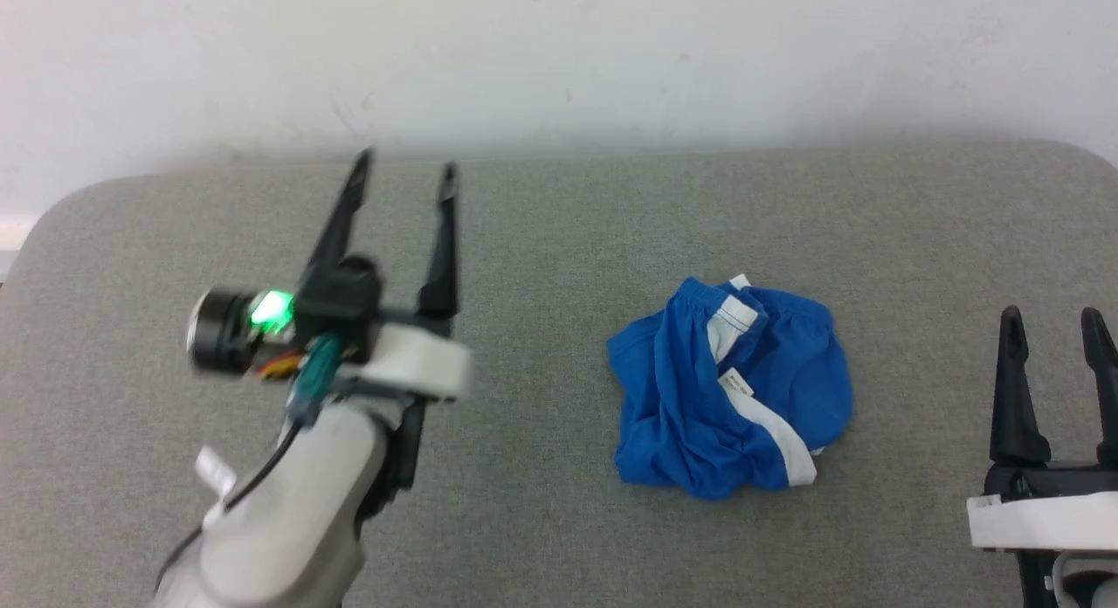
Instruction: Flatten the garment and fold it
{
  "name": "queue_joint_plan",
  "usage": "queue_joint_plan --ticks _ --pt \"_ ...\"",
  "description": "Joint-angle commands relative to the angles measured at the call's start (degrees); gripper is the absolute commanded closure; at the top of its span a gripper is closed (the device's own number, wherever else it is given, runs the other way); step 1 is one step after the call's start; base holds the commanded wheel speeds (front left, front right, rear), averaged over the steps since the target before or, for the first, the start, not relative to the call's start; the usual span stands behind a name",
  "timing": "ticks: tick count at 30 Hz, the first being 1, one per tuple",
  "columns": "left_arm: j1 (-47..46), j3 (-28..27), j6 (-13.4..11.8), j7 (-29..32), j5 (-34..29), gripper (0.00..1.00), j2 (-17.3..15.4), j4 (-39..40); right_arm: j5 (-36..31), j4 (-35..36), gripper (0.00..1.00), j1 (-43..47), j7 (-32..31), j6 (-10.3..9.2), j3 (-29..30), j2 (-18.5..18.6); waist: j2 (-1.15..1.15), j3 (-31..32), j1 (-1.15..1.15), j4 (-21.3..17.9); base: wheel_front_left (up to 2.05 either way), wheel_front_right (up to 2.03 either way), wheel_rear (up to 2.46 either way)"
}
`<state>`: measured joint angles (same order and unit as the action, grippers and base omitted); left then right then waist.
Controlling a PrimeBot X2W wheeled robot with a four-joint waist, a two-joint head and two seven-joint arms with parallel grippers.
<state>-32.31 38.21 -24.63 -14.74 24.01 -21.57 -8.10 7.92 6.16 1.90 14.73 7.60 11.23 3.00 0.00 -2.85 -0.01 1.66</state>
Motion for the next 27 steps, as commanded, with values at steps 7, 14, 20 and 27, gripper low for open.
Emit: queue_joint_plan --ticks 7,14,20,27 --pt "17.97 -13.01 -2.17 -0.25 -6.99 0.00 1.89 6.95 -0.75 -0.50 0.00 1.44 0.27 -0.11 -0.21 -0.13 0.00 0.39 0.01 0.30 0.00 0.00 0.00" --pt "28.88 -20.96 1.33 -0.25 -11.96 0.00 5.94 7.56 -0.58 -2.30 0.00 2.76 0.27 -0.11 -0.46 -0.13 0.00 0.67 0.01 0.54 0.00 0.00 0.00" --pt "32.61 -25.07 6.49 -0.26 -14.44 0.00 9.70 7.04 -0.24 -3.10 0.00 3.65 0.27 -0.11 -0.60 -0.13 0.00 0.80 0.01 0.79 0.00 0.00 0.00" --pt "33.06 -29.84 12.08 -0.26 -17.08 0.00 12.87 7.67 0.12 -3.24 0.00 3.30 0.27 -0.11 -0.90 -0.13 0.00 1.29 0.01 0.20 0.00 0.00 0.00"
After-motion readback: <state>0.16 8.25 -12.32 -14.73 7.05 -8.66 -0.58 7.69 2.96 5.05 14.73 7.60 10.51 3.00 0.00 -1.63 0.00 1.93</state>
